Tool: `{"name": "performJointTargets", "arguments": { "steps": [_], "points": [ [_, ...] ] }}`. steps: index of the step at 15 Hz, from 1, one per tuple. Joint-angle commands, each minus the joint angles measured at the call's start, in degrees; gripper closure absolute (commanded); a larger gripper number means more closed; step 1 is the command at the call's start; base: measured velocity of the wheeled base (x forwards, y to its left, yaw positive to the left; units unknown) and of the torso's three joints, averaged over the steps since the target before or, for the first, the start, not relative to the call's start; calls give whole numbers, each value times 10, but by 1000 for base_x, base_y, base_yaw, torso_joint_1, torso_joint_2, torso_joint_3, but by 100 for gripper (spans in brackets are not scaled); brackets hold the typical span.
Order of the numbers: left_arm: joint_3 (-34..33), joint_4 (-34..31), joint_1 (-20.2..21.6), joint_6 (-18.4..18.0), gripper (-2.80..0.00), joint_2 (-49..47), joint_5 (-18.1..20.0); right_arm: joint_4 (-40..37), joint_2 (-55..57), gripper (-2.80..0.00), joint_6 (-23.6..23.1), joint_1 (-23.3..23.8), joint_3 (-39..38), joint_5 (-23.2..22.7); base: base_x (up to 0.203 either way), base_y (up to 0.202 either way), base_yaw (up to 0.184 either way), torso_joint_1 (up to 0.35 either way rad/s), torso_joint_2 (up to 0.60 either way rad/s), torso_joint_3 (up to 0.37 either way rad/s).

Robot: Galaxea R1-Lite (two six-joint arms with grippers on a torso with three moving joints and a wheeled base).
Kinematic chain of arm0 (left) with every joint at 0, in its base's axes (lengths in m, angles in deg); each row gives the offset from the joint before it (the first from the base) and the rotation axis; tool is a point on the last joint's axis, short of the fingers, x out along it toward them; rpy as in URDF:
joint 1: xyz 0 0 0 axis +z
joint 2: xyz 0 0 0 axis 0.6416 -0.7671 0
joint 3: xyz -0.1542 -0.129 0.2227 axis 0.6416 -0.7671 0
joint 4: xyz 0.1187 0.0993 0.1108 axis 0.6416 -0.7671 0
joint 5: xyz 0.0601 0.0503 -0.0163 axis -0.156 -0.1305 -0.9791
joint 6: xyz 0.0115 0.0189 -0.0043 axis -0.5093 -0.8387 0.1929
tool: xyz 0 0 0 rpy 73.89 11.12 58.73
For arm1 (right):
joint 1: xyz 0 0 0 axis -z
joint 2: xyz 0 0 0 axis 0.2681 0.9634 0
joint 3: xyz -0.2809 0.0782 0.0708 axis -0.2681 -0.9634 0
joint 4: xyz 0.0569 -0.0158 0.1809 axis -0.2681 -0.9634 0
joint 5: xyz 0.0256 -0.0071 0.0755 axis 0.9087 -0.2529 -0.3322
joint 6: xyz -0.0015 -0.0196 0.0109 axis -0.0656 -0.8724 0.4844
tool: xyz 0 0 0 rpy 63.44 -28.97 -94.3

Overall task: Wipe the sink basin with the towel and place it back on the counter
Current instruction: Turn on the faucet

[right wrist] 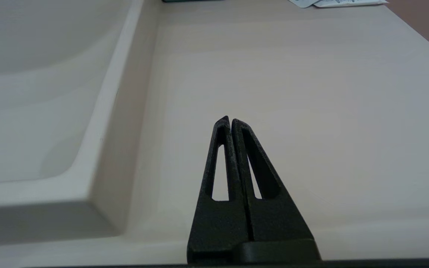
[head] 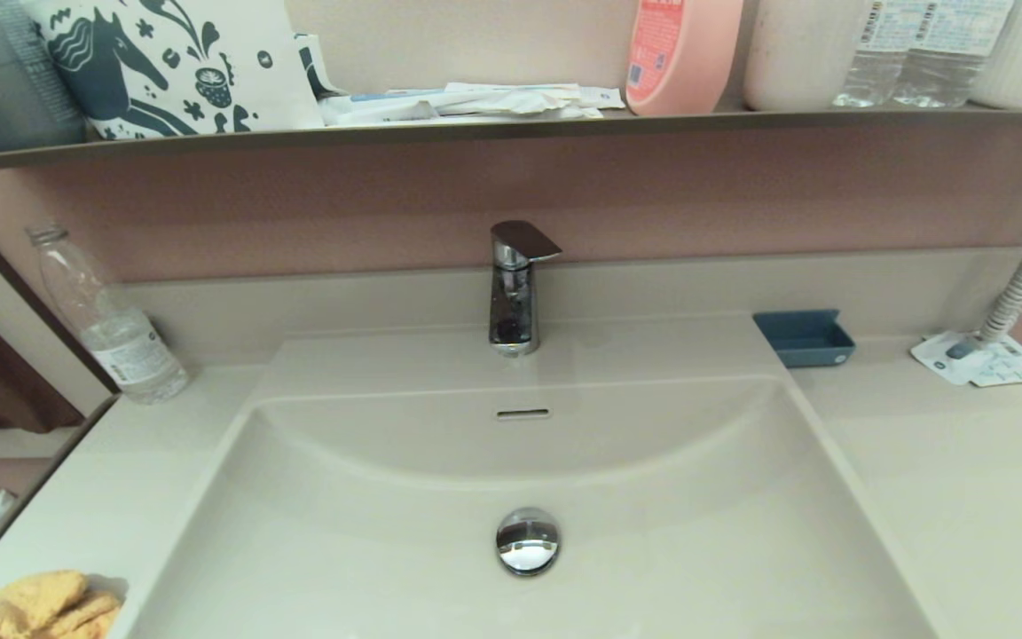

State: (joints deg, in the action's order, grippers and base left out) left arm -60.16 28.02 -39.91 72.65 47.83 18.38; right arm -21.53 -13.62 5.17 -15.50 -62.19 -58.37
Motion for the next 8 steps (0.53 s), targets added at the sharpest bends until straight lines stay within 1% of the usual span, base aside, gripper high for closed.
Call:
{"name": "performJointTargets", "arguments": {
  "steps": [1,8],
  "points": [
    [0,0,0,0,0,0,0,0,0,0,0,0,0,1,0,0,0,0,0,0],
    [0,0,0,0,0,0,0,1,0,0,2,0,0,0,0,0,0,0,0,0]
  ]
}}
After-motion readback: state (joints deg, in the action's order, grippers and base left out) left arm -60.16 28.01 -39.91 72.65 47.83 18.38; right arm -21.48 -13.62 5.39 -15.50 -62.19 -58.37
